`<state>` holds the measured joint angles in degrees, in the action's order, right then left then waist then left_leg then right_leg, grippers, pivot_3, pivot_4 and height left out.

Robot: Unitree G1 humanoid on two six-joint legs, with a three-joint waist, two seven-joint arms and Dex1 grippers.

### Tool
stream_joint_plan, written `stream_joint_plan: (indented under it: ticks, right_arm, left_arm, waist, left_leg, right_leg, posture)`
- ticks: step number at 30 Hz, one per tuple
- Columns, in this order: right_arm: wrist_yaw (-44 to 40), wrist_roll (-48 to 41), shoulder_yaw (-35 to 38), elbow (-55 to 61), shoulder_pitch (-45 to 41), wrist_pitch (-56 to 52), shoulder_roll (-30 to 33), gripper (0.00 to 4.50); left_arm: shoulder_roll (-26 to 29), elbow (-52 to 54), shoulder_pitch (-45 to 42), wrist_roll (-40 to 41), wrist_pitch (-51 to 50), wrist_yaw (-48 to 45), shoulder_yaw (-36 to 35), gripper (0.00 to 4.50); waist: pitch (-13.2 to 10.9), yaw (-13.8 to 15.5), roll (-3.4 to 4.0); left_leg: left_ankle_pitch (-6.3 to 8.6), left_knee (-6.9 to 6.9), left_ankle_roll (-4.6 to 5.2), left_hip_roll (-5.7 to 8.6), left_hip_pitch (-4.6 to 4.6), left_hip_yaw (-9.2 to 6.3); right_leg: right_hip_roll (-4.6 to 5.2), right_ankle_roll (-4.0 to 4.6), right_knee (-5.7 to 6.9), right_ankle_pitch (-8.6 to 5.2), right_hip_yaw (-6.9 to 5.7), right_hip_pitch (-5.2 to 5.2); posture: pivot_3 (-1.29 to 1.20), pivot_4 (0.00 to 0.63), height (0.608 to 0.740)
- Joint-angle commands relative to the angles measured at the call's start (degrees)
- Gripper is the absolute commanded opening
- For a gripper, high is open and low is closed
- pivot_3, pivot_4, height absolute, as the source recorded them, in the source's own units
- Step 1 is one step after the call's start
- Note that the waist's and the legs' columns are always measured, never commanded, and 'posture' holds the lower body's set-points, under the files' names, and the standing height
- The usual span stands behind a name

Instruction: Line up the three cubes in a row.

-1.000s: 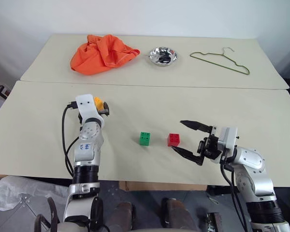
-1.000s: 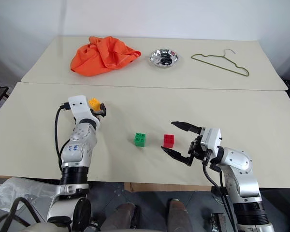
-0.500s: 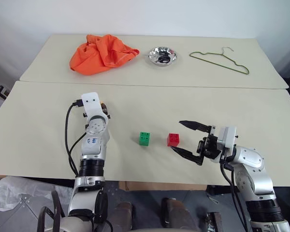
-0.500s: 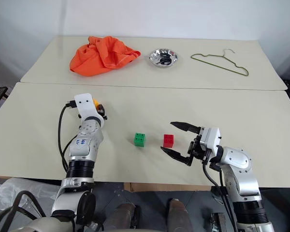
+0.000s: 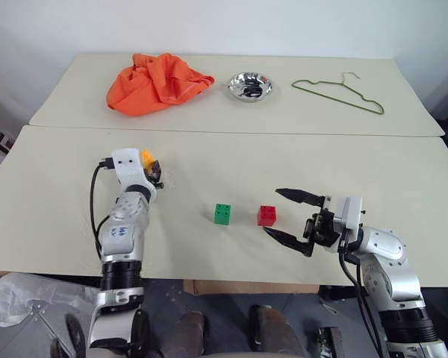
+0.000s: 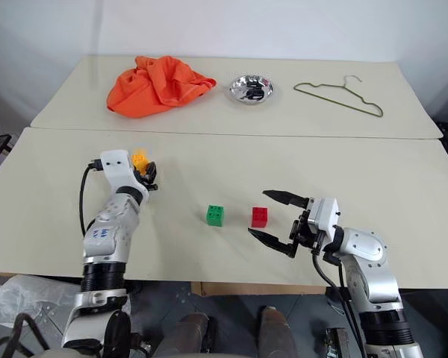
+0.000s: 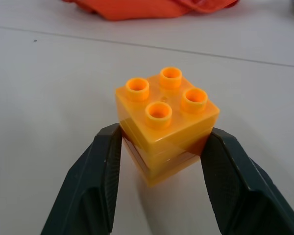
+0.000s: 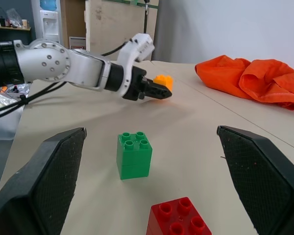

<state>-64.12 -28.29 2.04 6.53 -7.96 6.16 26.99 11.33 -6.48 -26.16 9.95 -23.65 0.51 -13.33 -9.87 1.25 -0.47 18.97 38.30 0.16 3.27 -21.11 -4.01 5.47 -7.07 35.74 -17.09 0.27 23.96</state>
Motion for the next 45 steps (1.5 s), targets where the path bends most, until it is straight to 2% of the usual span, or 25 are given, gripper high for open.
stream_joint_plan:
  ticks: [1, 3, 7, 11, 15, 20, 25, 28, 33, 45]
  right_arm:
    - [-0.13, -0.64, 0.97, 1.66, 0.52, 0.46, 0.89, 4.50]
    - [-0.11, -0.65, 1.03, 1.67, 0.64, 0.51, 0.99, 4.50]
    - [0.00, -0.56, 0.77, 1.84, 0.92, 0.61, 0.80, 4.50]
    - [-0.04, -0.43, 0.50, 1.52, 0.69, 0.82, 0.53, 4.50]
    - [-0.61, -0.70, 0.72, 1.04, 0.29, 0.74, 0.88, 4.50]
    - [-2.03, -0.90, 1.26, -0.42, -0.65, 0.87, 1.51, 4.50]
    - [-2.29, -1.00, 0.46, -0.23, -1.17, 0.32, 1.15, 4.50]
    - [-2.46, -1.00, 0.31, -0.24, -1.36, 0.09, 1.10, 4.50]
    - [-2.41, -0.94, 0.07, -0.20, -1.43, -0.18, 0.93, 4.50]
    - [-1.59, -0.63, -0.48, 0.12, -0.52, 0.22, 0.39, 4.50]
  left_arm:
    - [8.65, 2.35, 4.69, 1.58, 4.40, -13.45, 0.29, 2.03]
    - [12.83, 1.22, 6.84, 0.92, 7.87, -18.10, 0.94, 2.03]
    - [16.30, -1.20, 7.69, 1.86, 8.78, -22.71, 0.54, 3.32]
    - [15.70, -0.86, 7.84, 1.18, 9.53, -23.54, 1.76, 4.48]
    - [12.04, 4.38, 9.06, 2.90, 6.42, -20.34, 0.81, 4.48]
    - [5.12, 12.94, 13.15, 0.11, 0.52, -9.32, 0.69, 4.48]
    - [3.24, 13.30, 13.09, -0.07, -1.07, -6.50, 0.31, 4.48]
    - [3.59, 12.45, 12.64, -0.13, -0.45, -6.53, 0.31, 3.87]
    - [4.90, 9.55, 10.95, 0.71, 1.69, -8.76, -0.03, 2.30]
    - [8.07, 6.73, 10.21, 1.06, 3.35, -14.47, 0.86, 2.30]
  waist:
    - [0.00, -0.47, 0.01]
    - [-0.01, -0.57, 0.02]
    - [-0.01, 0.15, 0.02]
    - [-0.01, 0.19, 0.02]
    - [-0.01, 0.08, 0.01]
    - [-0.01, -0.09, 0.01]
    - [-0.01, 0.07, 0.01]
    - [-0.01, 0.11, 0.01]
    - [-0.01, 0.11, 0.01]
    - [-0.01, 0.06, 0.01]
  left_leg:
    - [0.00, -0.02, 0.00, -0.02, 0.01, 0.02]
    - [-0.02, -0.07, -0.04, -0.06, 0.00, 0.02]
    - [-0.03, -0.03, -0.03, 0.00, 0.01, 0.00]
    - [-0.01, -0.05, 0.03, 0.05, -0.01, -0.03]
    - [-0.01, -0.08, 0.02, 0.02, -0.03, -0.03]
    - [-0.02, -0.07, 0.01, -0.03, -0.01, 0.01]
    - [-0.04, -0.04, -0.01, -0.02, 0.00, 0.01]
    - [-0.04, -0.04, -0.01, -0.02, 0.01, 0.03]
    - [-0.04, -0.04, -0.02, -0.02, 0.00, 0.03]
    - [-0.04, -0.05, -0.02, -0.01, 0.00, 0.02]
  right_leg:
    - [-0.01, 0.00, 0.01, 0.00, 0.02, 0.02]
    - [-0.01, 0.04, 0.00, -0.02, 0.02, 0.05]
    - [0.06, 0.04, -0.14, -0.02, 0.01, 0.03]
    - [0.11, 0.04, -0.11, -0.02, 0.02, 0.02]
    - [0.09, 0.04, -0.06, -0.02, 0.00, 0.03]
    - [0.06, 0.03, -0.01, -0.02, 0.05, 0.04]
    - [0.03, 0.03, -0.09, -0.02, 0.05, 0.05]
    - [0.04, 0.04, -0.08, -0.02, 0.05, 0.05]
    - [0.04, 0.04, -0.10, -0.02, 0.04, 0.05]
    - [0.05, 0.04, -0.09, -0.02, 0.04, 0.05]
  posture:
    - [0.00, 0.150, 0.740]
    - [0.00, 0.150, 0.740]
    - [0.00, 0.150, 0.740]
    - [0.00, 0.150, 0.740]
    - [0.00, 0.150, 0.740]
    - [0.00, 0.150, 0.740]
    - [0.00, 0.150, 0.740]
    - [0.00, 0.150, 0.740]
    - [0.00, 0.150, 0.740]
    - [0.00, 0.150, 0.740]
